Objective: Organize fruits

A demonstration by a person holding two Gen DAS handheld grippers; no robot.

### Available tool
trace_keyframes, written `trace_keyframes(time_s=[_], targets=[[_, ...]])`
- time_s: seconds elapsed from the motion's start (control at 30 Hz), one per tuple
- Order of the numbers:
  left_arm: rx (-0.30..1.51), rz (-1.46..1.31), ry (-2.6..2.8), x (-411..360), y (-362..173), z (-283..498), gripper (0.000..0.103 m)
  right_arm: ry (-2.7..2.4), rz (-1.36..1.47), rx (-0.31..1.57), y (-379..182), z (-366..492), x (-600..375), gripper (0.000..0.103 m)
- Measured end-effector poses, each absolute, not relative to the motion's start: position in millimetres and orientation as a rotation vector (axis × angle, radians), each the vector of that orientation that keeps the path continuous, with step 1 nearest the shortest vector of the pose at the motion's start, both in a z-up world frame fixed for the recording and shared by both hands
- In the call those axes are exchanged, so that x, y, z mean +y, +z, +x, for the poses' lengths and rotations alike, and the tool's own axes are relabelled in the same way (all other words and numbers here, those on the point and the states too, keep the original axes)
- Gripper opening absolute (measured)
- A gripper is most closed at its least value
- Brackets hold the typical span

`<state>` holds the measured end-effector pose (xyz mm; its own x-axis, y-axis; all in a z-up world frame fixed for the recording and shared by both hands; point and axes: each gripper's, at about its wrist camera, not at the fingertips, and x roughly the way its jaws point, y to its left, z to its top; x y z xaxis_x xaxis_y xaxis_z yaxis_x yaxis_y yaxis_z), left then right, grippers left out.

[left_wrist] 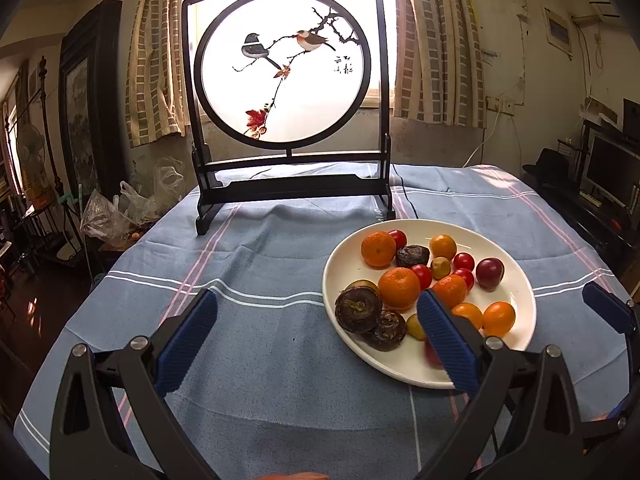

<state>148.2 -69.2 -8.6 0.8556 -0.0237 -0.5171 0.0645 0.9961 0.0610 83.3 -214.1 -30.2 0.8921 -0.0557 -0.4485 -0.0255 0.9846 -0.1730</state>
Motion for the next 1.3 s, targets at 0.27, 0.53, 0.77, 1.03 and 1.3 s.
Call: trace_keyframes(time_s=[0.27, 0.53, 0.77, 1.03, 1.3], targets=[[0.546, 0.077, -0.051, -69.7, -9.3, 148.9, 0.098, -0.014, -0.179, 0.473, -31.1, 84.2, -213.5, 0.094], [0.549, 0.075, -0.051, -69.8, -9.4, 148.8, 0.098, -0.008, -0.181, 0.478, -33.1, 85.0, -211.5, 0.094], [0.552, 0.068, -0.052, -70.2, -9.7, 148.6, 0.098, -0.008, -0.181, 0.478, -33.2, 85.1, -211.2, 0.094], [0.555, 0.068, -0.051, -70.4, -10.0, 148.7, 0.098, -0.004, -0.189, 0.481, -35.2, 85.4, -209.2, 0.094], [0.558, 0.064, -0.050, -70.9, -10.6, 149.0, 0.098, 0.000, -0.192, 0.484, -36.3, 85.1, -208.0, 0.094]])
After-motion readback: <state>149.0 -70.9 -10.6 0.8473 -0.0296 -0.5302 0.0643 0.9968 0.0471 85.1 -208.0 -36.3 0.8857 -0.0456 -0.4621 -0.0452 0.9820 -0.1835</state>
